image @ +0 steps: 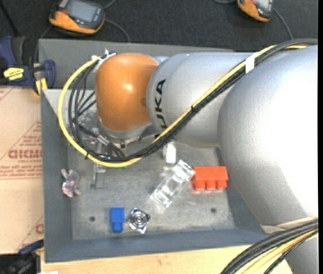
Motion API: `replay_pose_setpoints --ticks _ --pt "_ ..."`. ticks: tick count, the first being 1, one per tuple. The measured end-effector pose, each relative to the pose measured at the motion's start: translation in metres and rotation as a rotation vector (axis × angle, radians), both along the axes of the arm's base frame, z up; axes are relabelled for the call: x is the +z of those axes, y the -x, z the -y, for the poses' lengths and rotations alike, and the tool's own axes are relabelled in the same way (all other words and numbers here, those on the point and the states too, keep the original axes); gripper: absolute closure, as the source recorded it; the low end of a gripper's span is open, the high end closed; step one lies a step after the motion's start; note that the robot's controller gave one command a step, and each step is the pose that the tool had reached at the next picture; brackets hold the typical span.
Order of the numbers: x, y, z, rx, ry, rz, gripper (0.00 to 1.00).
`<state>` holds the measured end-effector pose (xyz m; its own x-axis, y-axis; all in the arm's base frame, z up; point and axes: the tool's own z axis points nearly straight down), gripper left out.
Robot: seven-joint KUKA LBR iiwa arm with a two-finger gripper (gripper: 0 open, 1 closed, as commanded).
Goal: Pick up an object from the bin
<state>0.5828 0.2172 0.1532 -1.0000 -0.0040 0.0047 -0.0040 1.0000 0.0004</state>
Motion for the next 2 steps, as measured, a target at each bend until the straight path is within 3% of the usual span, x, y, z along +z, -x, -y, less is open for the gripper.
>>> replay_pose_setpoints --ticks 1,2 --pt "-0.0759 0.0160 -0.0209 0.309 0.000 0.002 0.00" --pt "-0.0733 0.0145 -0.0212 0.304 -0.002 0.006 1.00"
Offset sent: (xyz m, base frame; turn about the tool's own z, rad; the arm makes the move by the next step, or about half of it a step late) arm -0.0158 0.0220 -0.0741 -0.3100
